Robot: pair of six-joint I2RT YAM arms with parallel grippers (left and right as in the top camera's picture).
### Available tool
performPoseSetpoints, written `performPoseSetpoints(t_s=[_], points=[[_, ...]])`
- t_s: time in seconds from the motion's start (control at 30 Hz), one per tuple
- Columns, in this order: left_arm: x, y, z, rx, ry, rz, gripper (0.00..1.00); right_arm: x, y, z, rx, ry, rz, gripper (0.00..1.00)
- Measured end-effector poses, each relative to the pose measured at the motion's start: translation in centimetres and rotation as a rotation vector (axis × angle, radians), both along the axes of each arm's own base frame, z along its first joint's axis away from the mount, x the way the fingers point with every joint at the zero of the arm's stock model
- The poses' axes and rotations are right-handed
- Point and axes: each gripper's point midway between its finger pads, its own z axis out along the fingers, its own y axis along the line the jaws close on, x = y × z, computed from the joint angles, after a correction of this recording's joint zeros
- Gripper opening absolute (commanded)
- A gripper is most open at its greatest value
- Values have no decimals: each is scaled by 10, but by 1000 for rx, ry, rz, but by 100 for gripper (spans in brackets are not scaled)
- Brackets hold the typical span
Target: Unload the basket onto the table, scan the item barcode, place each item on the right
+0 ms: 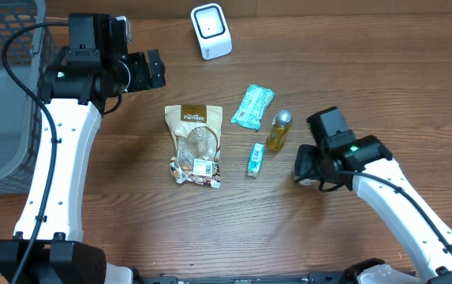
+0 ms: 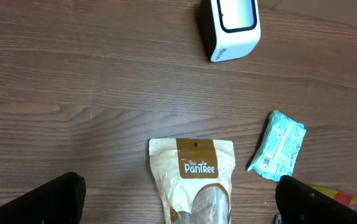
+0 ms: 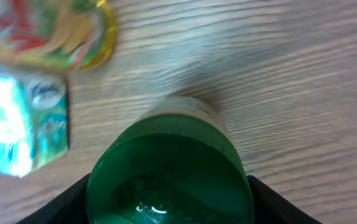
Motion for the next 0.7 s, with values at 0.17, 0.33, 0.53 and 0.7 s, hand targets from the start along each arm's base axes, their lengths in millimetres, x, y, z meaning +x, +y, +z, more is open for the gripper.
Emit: performPoseSetpoints(t_s=[0.17, 0.33, 0.53, 0.7], points=[[0, 0, 0, 0, 0, 0, 100, 4, -11, 0, 10, -3, -93, 65], [0, 0, 0, 0, 0, 0, 100, 3, -12, -2, 14, 3, -118, 65], [0, 0, 0, 0, 0, 0, 100, -9, -16, -21, 5, 37, -131, 72], [0, 0, 0, 0, 0, 0, 100, -10, -16, -24, 6, 36, -132, 97]])
